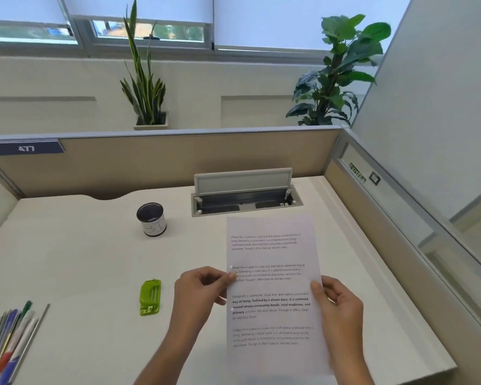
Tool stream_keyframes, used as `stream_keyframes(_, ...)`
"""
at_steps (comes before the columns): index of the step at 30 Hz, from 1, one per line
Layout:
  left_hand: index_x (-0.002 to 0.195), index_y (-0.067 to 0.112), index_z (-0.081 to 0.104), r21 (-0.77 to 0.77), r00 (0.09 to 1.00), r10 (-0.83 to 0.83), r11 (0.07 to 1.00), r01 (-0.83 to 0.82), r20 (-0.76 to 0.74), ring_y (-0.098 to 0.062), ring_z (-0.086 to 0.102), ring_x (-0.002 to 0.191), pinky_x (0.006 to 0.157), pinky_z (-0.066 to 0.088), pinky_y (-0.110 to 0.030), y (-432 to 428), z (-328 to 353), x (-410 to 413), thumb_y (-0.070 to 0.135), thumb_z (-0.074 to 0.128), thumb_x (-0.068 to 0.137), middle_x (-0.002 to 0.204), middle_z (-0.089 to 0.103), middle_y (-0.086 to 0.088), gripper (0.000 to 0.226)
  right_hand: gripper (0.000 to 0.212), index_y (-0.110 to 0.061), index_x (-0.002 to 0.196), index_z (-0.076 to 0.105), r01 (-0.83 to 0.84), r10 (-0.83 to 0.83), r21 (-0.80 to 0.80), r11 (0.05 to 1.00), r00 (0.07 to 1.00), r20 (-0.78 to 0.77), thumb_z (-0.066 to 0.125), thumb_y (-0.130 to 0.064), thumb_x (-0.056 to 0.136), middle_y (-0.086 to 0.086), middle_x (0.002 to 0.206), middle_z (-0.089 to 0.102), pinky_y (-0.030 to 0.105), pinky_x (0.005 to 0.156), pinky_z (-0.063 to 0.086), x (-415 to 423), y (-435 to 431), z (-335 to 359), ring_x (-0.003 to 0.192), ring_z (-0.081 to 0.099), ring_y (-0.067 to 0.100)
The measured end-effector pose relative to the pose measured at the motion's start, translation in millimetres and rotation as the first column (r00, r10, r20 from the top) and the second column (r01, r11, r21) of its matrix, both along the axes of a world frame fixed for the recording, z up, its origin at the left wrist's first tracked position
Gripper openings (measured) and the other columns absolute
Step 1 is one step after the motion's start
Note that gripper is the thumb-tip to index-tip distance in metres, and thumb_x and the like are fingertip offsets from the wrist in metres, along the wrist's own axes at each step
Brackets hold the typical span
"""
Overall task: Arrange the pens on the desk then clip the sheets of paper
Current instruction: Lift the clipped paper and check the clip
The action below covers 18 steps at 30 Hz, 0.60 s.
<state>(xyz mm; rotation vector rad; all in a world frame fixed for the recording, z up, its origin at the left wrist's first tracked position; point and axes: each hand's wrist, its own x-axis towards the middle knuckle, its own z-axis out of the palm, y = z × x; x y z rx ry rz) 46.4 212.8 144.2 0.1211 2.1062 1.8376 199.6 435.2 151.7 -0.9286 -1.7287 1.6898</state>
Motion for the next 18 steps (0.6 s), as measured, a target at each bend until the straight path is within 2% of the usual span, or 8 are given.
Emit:
stream_keyframes(3, 0.079, 0.018, 0.087, -0.038, 0.999, -0.036, 0.999, 0.036, 0.007, -0.020, 0.080, 0.063, 0.058, 0.063, -0.027, 21.1, -3.9, -4.7, 0.033, 0.094, 0.084, 0.074, 0.084, -0.006, 0.018, 0.028, -0.031, 0.092, 0.083, -0.027, 0.025, 0.041, 0.999, 0.998, 0.063, 0.068, -0.012, 0.105, -0.003, 0.091, 0.085, 0.039, 0.075, 0.062, 0.9, 22.2, -6.4, 0.077, 0.079, 0.012)
stream_keyframes(6, 0.080, 0.017, 0.086, -0.058, 0.997, -0.079, 0.995, 0.081, 0.023, -0.022, 0.083, 0.069, 0.060, 0.065, -0.028, 47.6, -10.5, -9.7, 0.031, 0.092, 0.087, 0.077, 0.086, -0.005, 0.016, 0.026, -0.026, 0.087, 0.085, -0.021, 0.013, 0.058, 0.998, 0.991, 0.136, 0.071, -0.009, 0.102, -0.002, 0.089, 0.085, 0.045, 0.080, 0.063, 1.6, 54.2, -17.7, 0.084, 0.079, 0.024)
stream_keyframes(9, 0.079, 0.022, 0.086, -0.069, 0.993, -0.112, 0.991, 0.115, 0.044, -0.023, 0.084, 0.071, 0.063, 0.067, -0.031, 77.7, -19.7, -14.3, 0.024, 0.089, 0.091, 0.079, 0.086, -0.005, 0.012, 0.022, -0.025, 0.083, 0.085, 0.017, -0.032, 0.073, 0.997, 0.979, 0.200, 0.079, -0.009, 0.096, -0.003, 0.082, 0.082, 0.054, 0.073, 0.066, 2.6, 90.6, -27.9, 0.083, 0.077, 0.036)
stream_keyframes(12, 0.077, 0.025, 0.087, -0.085, 0.989, -0.119, 0.988, 0.127, 0.089, -0.023, 0.084, 0.073, 0.064, 0.068, -0.033, 112.2, -30.4, -17.4, 0.017, 0.085, 0.093, 0.079, 0.086, -0.006, 0.018, 0.015, -0.021, 0.083, 0.085, 0.035, -0.052, 0.071, 0.997, 0.969, 0.241, 0.086, -0.007, 0.089, 0.000, 0.077, 0.081, 0.065, 0.064, 0.066, 1.3, 132.2, -35.2, 0.077, 0.076, 0.044)
stream_keyframes(18, 0.078, 0.016, 0.087, -0.144, 0.986, -0.061, 0.986, 0.084, 0.155, -0.021, 0.083, 0.068, 0.061, 0.067, -0.031, 182.8, -61.9, -19.4, 0.015, 0.087, 0.091, 0.075, 0.085, -0.007, 0.013, 0.012, -0.018, 0.084, 0.084, -0.003, -0.023, 0.084, 0.996, 0.950, 0.312, 0.091, -0.007, 0.084, 0.003, 0.073, 0.081, 0.059, 0.060, 0.067, -12.0, 213.9, -59.9, 0.070, 0.077, 0.038)
